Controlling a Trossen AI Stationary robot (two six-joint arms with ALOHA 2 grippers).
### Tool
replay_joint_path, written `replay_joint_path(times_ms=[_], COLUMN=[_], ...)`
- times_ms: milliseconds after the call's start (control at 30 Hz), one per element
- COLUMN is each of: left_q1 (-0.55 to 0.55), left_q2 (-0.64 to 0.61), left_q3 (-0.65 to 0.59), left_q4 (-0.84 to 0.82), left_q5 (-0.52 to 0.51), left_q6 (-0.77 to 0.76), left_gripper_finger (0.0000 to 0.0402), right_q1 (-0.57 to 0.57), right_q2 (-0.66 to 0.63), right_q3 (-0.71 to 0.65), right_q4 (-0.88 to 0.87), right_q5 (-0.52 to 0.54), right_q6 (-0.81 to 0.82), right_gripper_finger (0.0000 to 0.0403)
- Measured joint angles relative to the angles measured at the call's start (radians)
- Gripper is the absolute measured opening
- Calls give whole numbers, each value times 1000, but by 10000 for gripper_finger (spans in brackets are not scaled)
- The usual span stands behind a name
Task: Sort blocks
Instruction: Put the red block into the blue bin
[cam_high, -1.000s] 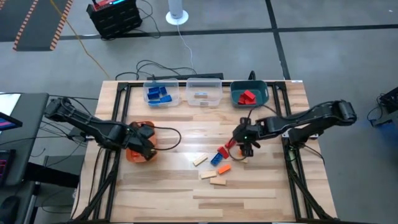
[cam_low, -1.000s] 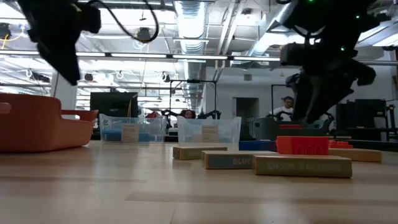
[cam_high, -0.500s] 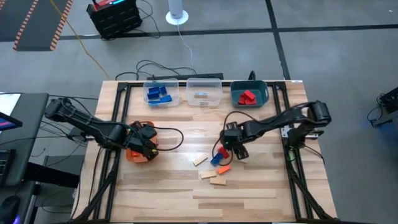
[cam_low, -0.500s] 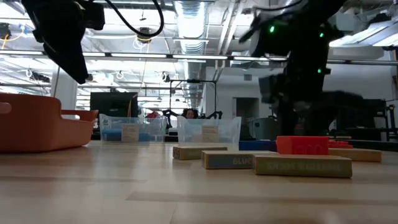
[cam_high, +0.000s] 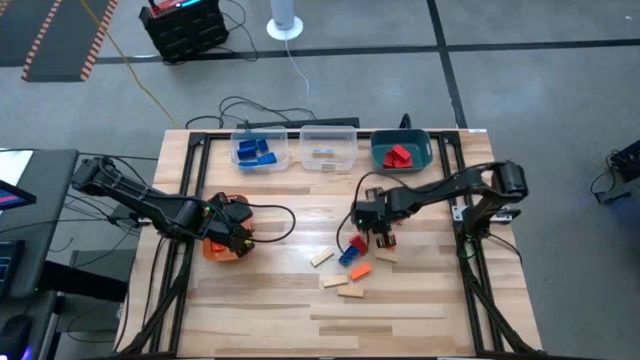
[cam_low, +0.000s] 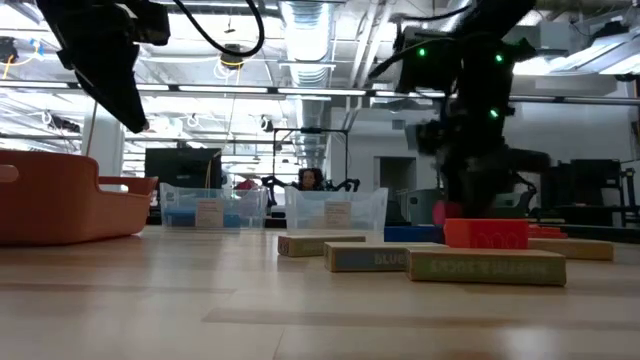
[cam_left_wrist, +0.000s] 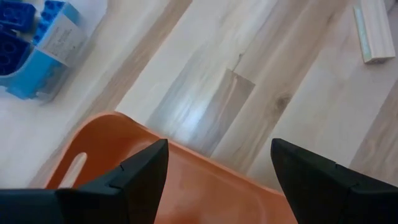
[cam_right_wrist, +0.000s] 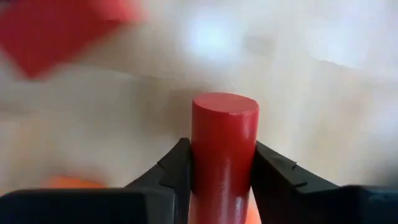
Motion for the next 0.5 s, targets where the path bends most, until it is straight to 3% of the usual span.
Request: replay_joint_path(times_ms=[133,267,500], left_q1=[0,0,0], left_q2=[0,0,0], left_q3=[0,-1,-52], left_q4=[0,2,43], left_q5=[-7,-12,-22], left_q6=[0,0,12], left_gripper_finger=[276,276,276], right_q1=[-80,-236,-509], right_q2=[-101,-202,-232], right_q3=[19,21,21], right_q4=[-39,-34,-23], right_q5=[158,305,247], right_q6=[52,163,238], right_gripper_finger=[151,151,160])
